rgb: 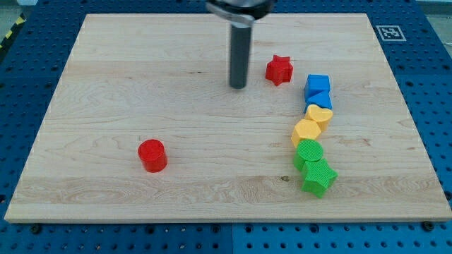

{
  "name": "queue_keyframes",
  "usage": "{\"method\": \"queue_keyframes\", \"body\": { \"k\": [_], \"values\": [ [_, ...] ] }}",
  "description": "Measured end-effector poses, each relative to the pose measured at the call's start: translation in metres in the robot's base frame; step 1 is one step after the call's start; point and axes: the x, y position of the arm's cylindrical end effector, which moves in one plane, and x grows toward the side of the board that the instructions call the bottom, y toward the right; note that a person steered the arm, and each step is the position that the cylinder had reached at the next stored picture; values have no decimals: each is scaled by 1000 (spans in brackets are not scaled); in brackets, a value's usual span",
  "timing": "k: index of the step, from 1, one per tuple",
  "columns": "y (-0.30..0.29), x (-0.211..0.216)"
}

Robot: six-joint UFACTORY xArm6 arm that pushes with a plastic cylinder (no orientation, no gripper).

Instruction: Move the red circle to the red start

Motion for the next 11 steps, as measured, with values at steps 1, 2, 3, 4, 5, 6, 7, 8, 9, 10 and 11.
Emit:
{"method": "queue_keyframes", "body": {
  "k": [1, 2, 3, 4, 5, 6, 7, 8, 9, 10, 11],
  "values": [
    [5, -22],
    [53, -31],
    [96, -37],
    [122, -37],
    [114, -43],
    [87, -46],
    [34, -42],
    [-16, -8],
    [-65, 38],
    [-131, 85],
    [-182, 132]
  ]
}}
